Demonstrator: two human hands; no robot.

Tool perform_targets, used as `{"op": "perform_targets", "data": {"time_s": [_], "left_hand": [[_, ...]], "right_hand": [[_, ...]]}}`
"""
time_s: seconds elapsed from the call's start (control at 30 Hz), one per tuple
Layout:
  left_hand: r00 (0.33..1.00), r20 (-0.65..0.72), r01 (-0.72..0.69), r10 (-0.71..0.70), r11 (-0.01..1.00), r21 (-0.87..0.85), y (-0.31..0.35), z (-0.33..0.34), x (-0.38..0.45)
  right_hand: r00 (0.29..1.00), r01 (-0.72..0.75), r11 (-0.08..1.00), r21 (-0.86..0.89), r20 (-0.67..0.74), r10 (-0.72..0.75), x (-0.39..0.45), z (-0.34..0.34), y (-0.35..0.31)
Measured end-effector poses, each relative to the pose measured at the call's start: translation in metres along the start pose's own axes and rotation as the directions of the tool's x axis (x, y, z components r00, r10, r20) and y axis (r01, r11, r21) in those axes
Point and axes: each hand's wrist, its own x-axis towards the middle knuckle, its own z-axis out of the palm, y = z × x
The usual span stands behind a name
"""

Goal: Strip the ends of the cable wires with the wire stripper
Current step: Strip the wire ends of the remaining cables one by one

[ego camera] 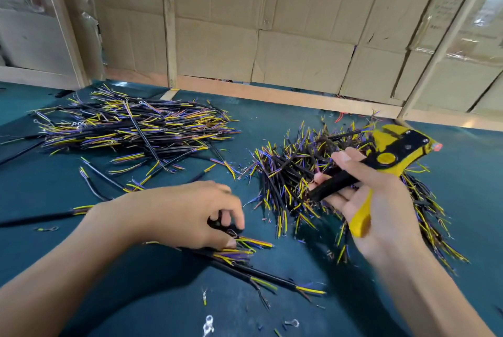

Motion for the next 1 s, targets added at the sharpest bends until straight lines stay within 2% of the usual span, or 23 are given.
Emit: {"op": "perform_targets", "data": {"time_s": [0.13, 0.27, 0.4, 0.47, 0.53, 0.67, 0.8, 0.9, 1.0], "left_hand": [[0.998, -0.06, -0.025, 0.021, 0.997, -0.074, 0.003, 0.002, 0.003], [0.95, -0.312, -0.09, 0.023, 0.975, -0.201, 0.012, 0.0, 0.005], [0.864, -0.503, -0.157, -0.002, 0.949, -0.274, 0.02, -0.006, 0.002], [0.854, -0.521, -0.173, 0.0, 0.943, -0.285, 0.024, -0.007, 0.001], [0.852, -0.522, -0.188, 0.023, 0.946, -0.266, 0.026, -0.005, 0.002], [0.874, -0.472, -0.172, 0.115, 0.982, -0.079, 0.029, 0.0, 0.002], [0.874, -0.46, -0.181, 0.155, 0.983, -0.012, 0.025, 0.002, 0.004], [0.87, -0.471, -0.192, 0.146, 0.98, -0.053, 0.023, 0.0, 0.003], [0.865, -0.487, -0.207, 0.119, 0.969, -0.132, 0.025, -0.002, 0.001]], "right_hand": [[0.998, 0.051, 0.999, 0.019, -0.023, -0.05, -0.002, 0.001, -0.006], [0.982, 0.173, 0.983, -0.067, -0.071, -0.177, -0.008, 0.0, -0.003], [0.93, 0.366, 0.919, -0.148, 0.082, -0.358, -0.018, 0.005, 0.001], [0.912, 0.389, 0.899, -0.202, 0.222, -0.345, -0.022, 0.008, 0.004], [0.895, 0.362, 0.901, -0.237, 0.359, -0.265, -0.024, 0.01, 0.008], [0.862, 0.352, 0.875, -0.333, 0.48, -0.164, -0.027, 0.011, 0.015], [0.875, 0.37, 0.825, -0.426, 0.457, -0.156, -0.023, 0.008, 0.02], [0.897, 0.364, 0.802, -0.474, 0.41, -0.165, -0.019, 0.005, 0.023], [0.908, 0.335, 0.837, -0.433, 0.385, -0.164, -0.019, 0.006, 0.024]]}}
